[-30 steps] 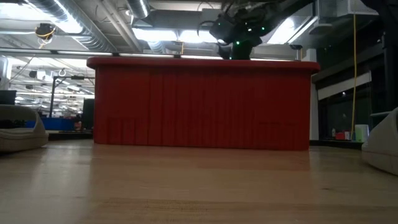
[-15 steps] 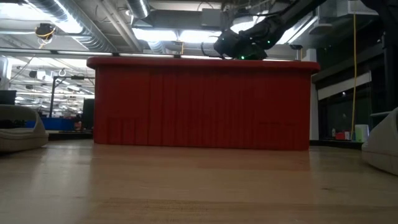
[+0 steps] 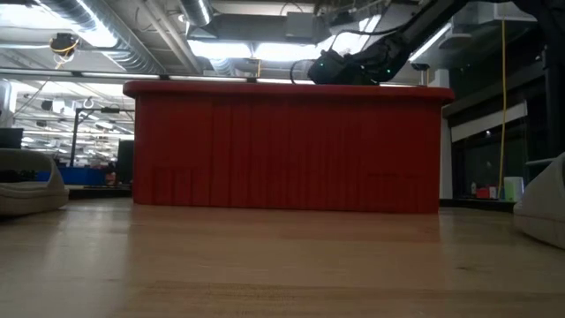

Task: Pick and place slides into bin
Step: Put the black slide into the red bin

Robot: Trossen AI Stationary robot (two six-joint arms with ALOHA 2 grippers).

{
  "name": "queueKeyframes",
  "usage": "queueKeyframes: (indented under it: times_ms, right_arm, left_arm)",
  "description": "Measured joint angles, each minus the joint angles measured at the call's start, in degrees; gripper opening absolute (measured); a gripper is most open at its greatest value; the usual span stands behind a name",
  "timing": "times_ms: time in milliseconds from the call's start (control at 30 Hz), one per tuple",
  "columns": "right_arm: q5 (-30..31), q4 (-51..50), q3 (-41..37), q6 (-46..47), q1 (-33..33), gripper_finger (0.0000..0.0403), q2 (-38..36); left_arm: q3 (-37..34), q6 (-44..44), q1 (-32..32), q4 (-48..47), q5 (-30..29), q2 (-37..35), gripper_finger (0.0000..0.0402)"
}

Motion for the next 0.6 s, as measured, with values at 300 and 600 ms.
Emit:
queueKeyframes:
  times_ms: [300, 600]
  right_arm:
    - [-0.23, -0.43, -0.05, 0.39, -0.23, 0.0016, 0.02]
    - [-2.67, -3.34, -0.03, 2.96, -1.27, 0.0016, 0.04]
  left_arm:
    - [0.0, 0.02, 0.0, 1.0, -0.02, 0.0, 0.0088]
    - [0.0, 0.02, 0.0, 1.0, 0.0, 0.07, 0.0088]
